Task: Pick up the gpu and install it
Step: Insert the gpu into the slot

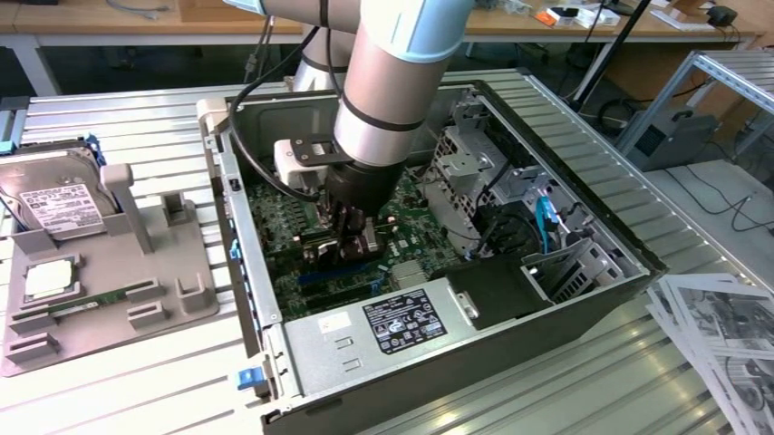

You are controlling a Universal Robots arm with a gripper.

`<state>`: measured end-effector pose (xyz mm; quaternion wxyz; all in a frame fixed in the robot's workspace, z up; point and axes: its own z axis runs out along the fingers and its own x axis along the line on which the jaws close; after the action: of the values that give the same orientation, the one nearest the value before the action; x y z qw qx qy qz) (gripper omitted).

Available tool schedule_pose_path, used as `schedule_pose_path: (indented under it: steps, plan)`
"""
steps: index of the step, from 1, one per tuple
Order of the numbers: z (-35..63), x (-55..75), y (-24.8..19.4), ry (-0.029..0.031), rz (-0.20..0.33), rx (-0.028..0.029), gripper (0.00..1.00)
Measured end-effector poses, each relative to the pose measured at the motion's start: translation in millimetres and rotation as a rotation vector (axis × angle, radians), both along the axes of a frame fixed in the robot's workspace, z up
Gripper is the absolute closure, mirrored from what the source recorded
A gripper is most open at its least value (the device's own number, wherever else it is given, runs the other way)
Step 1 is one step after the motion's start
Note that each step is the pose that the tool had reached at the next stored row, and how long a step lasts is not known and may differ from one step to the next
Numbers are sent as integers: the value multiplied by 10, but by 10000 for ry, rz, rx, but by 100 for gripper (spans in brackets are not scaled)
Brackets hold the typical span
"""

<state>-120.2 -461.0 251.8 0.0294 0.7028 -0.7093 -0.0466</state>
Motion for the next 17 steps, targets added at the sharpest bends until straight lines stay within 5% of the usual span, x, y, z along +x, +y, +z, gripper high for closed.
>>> schedule_pose_path:
  steps: [17]
  plan:
    - [-15,1,0,25,1,1,73]
